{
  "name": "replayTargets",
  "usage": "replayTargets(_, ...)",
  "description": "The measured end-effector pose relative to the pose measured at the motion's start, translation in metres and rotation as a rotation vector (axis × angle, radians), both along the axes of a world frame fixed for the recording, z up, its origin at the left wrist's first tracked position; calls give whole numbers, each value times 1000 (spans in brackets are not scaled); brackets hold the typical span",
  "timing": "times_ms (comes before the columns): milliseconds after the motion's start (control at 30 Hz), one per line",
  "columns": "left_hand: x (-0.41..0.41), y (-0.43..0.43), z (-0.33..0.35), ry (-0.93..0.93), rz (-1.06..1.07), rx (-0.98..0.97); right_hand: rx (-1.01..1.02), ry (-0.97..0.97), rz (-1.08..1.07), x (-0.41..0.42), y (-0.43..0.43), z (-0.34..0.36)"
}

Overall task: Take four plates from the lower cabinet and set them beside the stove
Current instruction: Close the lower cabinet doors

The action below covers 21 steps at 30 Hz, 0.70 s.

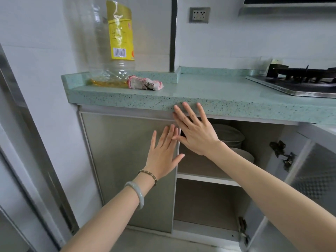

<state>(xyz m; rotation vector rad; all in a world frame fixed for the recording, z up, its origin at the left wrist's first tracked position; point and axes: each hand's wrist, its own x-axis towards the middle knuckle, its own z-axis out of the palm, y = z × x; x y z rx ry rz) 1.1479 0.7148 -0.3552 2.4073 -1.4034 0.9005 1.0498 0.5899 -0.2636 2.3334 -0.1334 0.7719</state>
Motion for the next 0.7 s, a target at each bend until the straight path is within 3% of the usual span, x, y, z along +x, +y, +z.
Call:
replayTargets(200, -11, 17, 12, 48, -60, -72, 85, 83, 43, -16, 10, 12)
replayTargets(367, -35, 28, 21, 127, -65, -152, 316, 86, 130, -59, 24, 24)
replayTargets(500, -72, 23, 24, 161, -208, -233, 434, 83, 108, -113, 38, 39)
replayTargets(700, -155, -1, 22, 180, -497, -254, 434, -52, 16, -215, 49, 49)
